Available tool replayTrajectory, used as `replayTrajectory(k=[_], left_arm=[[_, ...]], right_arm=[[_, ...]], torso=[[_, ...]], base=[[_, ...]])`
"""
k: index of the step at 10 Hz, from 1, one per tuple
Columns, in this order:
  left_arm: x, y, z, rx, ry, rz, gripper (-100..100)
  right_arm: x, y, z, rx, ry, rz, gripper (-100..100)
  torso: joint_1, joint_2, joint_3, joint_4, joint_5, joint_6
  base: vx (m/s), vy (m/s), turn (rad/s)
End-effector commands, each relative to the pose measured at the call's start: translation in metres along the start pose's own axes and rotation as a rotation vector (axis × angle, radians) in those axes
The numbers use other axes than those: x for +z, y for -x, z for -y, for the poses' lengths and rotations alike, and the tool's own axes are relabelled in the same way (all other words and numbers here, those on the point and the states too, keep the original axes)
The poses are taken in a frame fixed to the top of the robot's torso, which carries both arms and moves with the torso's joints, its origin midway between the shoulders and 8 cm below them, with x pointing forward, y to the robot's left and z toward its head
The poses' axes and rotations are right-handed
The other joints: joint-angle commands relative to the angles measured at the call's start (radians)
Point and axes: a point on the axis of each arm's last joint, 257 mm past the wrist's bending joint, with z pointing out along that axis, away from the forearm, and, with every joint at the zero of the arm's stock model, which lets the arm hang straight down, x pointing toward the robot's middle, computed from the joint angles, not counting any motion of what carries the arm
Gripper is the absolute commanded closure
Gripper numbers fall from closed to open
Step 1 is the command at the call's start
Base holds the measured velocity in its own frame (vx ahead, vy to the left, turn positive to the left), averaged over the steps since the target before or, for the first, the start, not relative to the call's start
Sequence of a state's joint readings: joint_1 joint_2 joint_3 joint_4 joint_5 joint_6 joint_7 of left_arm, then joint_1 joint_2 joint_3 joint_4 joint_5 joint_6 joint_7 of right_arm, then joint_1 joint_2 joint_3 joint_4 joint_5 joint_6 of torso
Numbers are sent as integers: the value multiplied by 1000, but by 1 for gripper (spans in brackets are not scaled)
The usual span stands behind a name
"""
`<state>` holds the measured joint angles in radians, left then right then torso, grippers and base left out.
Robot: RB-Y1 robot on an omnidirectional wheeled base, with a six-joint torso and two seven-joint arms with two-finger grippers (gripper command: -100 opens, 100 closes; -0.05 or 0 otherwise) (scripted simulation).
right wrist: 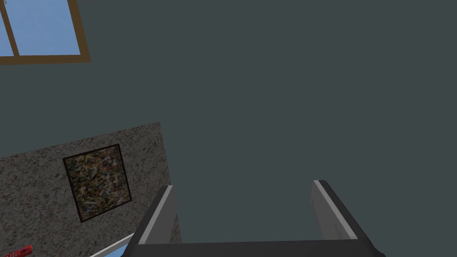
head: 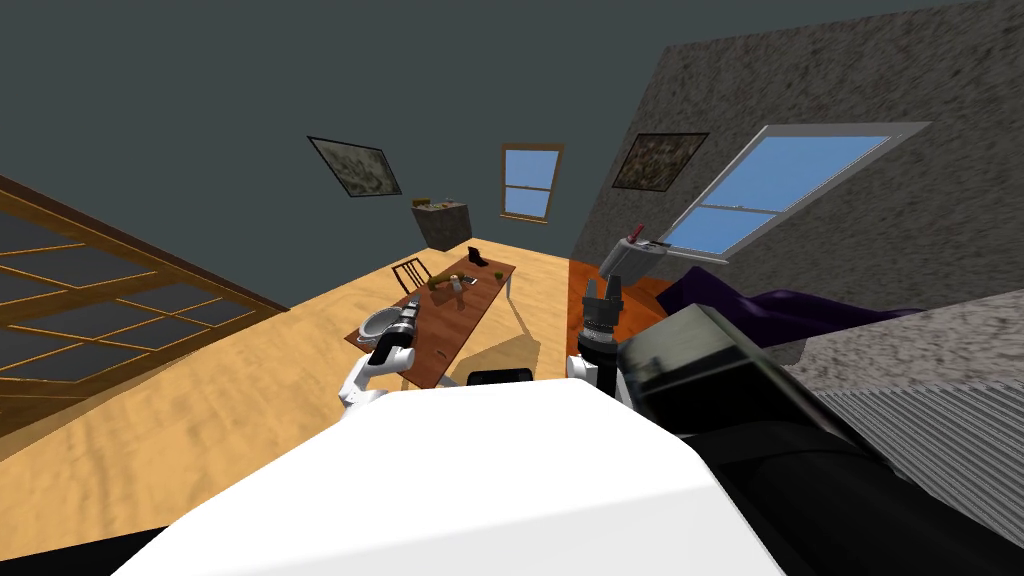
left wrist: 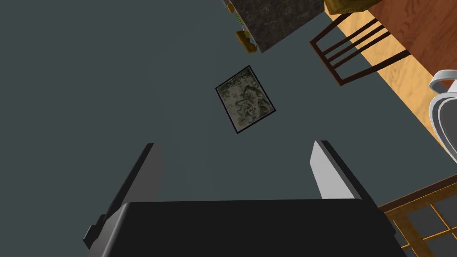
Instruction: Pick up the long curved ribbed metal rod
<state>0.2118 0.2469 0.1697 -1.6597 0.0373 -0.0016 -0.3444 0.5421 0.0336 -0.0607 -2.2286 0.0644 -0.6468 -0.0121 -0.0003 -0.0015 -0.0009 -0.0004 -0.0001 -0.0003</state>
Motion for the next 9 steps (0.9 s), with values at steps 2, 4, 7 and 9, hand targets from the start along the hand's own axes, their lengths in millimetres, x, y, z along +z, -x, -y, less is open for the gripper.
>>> replayTrajectory(k=[2, 4, 7, 9], left_arm=[[4, -6, -34, 18, 88, -22, -100], [7, -10, -59, 31, 155, -40, -100], [6, -16, -90, 39, 234, -63, -100], [6, -20, -110, 46, 292, -81, -100]], right_arm=[[0, 0, 0, 0, 0, 0, 0], [0, 0, 0, 0, 0, 0, 0], [0, 0, 0, 0, 0, 0, 0], [0, 0, 0, 0, 0, 0, 0]], torso=[[0, 0, 0, 0, 0, 0], [0, 0, 0, 0, 0, 0], [0, 0, 0, 0, 0, 0], [0, 0, 0, 0, 0, 0]], base=[[27, -10, -50], [28, -5, -53], [15, -4, -40], [26, -3, -58]])
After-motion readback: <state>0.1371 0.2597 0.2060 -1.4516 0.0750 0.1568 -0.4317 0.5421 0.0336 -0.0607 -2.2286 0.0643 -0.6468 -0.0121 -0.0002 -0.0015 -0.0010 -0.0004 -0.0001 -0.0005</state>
